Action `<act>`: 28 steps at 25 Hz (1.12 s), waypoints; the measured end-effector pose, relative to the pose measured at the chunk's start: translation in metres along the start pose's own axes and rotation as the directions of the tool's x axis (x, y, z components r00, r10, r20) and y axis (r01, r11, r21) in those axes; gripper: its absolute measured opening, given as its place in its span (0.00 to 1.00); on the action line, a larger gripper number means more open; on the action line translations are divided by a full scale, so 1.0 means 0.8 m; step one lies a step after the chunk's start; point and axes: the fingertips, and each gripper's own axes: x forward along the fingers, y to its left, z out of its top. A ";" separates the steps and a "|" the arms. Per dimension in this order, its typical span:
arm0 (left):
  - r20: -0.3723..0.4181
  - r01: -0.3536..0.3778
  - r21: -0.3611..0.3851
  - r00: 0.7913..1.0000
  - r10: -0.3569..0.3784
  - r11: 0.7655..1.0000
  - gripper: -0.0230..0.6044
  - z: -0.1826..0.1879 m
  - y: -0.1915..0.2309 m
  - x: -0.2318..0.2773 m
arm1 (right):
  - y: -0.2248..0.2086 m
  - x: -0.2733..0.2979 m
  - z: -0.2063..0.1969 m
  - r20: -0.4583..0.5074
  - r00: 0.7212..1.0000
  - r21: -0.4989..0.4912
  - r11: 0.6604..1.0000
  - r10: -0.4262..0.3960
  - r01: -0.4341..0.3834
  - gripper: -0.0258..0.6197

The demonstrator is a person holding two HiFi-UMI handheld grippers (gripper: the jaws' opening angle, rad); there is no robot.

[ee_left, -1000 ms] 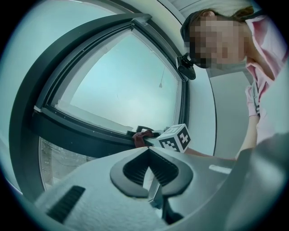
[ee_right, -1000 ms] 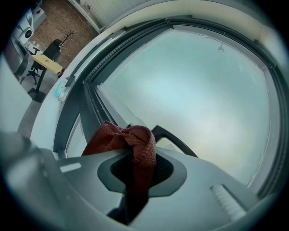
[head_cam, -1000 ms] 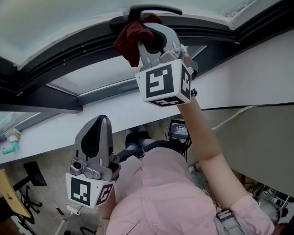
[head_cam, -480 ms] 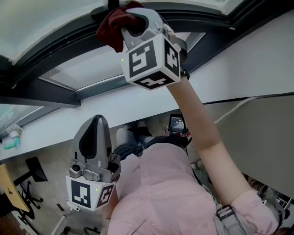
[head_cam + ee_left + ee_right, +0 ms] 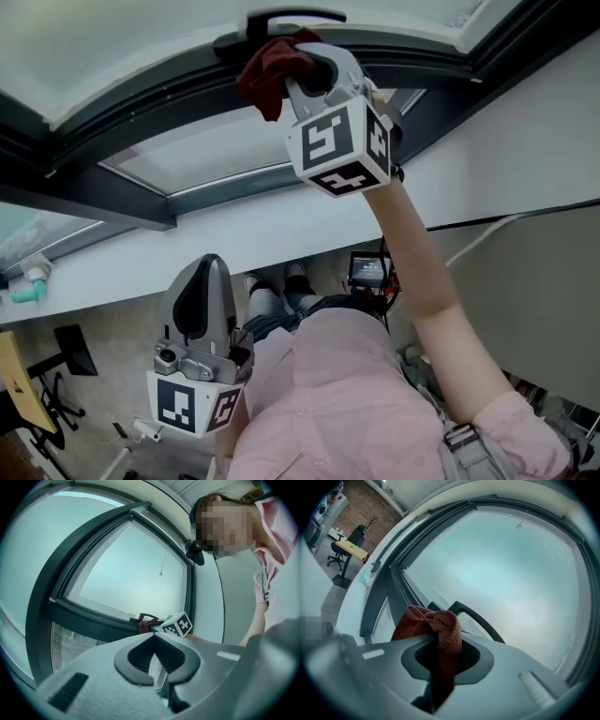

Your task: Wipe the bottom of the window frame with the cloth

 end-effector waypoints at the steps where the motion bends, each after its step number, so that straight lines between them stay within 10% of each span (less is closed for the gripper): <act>1: -0.003 0.001 -0.002 1.000 -0.001 1.000 0.04 -0.001 0.002 0.001 | 0.000 -0.001 -0.002 -0.001 1.000 0.003 1.000 -0.004 0.004 0.13; 28: 0.030 0.073 0.008 0.997 -0.074 0.997 0.04 0.011 -0.015 0.043 | -0.044 -0.018 -0.041 -0.026 0.998 0.066 0.996 -0.065 0.067 0.13</act>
